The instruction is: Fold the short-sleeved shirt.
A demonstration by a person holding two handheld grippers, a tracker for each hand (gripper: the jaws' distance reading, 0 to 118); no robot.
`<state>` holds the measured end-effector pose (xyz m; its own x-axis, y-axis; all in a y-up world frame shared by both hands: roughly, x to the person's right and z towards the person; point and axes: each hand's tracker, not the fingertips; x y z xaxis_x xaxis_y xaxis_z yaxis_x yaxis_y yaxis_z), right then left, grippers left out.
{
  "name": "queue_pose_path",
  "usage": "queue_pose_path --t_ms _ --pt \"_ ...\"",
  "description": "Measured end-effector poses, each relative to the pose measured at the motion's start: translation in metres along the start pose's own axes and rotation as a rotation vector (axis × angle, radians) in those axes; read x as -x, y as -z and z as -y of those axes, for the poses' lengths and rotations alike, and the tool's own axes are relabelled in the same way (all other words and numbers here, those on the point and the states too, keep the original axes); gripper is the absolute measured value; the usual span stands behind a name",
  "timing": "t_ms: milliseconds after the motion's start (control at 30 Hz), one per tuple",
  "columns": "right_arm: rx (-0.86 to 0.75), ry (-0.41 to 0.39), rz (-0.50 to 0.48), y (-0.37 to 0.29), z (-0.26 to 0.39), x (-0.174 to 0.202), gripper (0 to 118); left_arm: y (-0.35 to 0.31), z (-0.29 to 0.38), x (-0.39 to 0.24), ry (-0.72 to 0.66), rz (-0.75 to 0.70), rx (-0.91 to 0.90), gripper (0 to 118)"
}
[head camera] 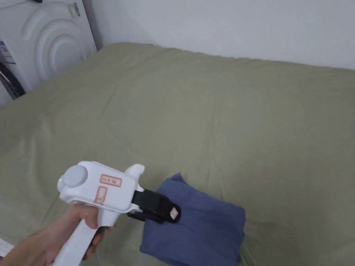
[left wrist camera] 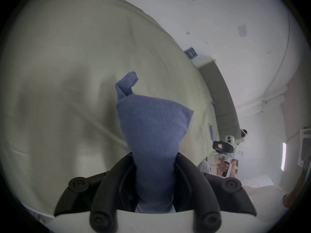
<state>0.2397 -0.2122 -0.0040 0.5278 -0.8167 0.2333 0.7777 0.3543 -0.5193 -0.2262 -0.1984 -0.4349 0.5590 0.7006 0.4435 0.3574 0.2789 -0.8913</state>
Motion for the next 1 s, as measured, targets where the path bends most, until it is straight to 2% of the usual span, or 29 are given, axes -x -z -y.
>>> queue_pose_path --t_ms 200,300,400,433,467,533,600,733,800,833,867,900,933,1000 --pt "-0.038 0.029 0.033 0.007 -0.004 0.007 1 -0.083 -0.067 0.088 -0.045 -0.095 0.010 24" --pt "-0.054 0.040 0.062 0.011 -0.009 0.012 1 -0.096 -0.089 0.113 -0.099 -0.092 0.036 24" --pt "-0.046 0.037 0.073 0.016 -0.015 0.016 1 -0.094 -0.103 0.122 -0.086 -0.118 0.052 24" --pt "-0.041 0.033 0.074 0.017 -0.017 0.017 1 -0.092 -0.105 0.122 -0.073 -0.120 0.060 30" --pt "-0.033 0.028 0.078 0.019 -0.019 0.018 1 -0.089 -0.107 0.123 -0.067 -0.122 0.062 47" --pt "-0.023 0.012 0.087 0.022 -0.022 0.021 1 -0.088 -0.108 0.124 -0.058 -0.170 0.050 118" --pt "-0.018 -0.010 0.091 0.022 -0.024 0.023 1 -0.098 -0.105 0.116 -0.061 -0.209 -0.025 117" --pt "-0.023 -0.050 0.094 0.015 -0.030 0.026 1 -0.108 -0.095 0.091 -0.028 -0.281 -0.053 117" --pt "-0.044 -0.098 0.113 0.009 -0.033 0.032 1 -0.109 -0.081 0.064 0.009 -0.356 -0.101 109" --pt "-0.058 -0.135 0.130 0.005 -0.034 0.037 1 -0.108 -0.074 0.048 0.028 -0.341 -0.117 85" --pt "-0.074 -0.161 0.148 0.001 -0.036 0.042 1 -0.107 -0.065 0.032 0.047 -0.298 -0.164 46" --pt "-0.103 -0.180 0.165 -0.003 -0.037 0.048 1 -0.103 -0.056 0.012 0.040 -0.264 -0.186 0" --pt "-0.134 -0.209 0.188 -0.008 -0.037 0.055 1 -0.095 -0.045 -0.009 0.070 -0.264 -0.214 0" --pt "-0.202 -0.296 0.265 -0.019 -0.039 0.067 1 -0.076 -0.014 -0.057 0.174 -0.358 -0.301 0"
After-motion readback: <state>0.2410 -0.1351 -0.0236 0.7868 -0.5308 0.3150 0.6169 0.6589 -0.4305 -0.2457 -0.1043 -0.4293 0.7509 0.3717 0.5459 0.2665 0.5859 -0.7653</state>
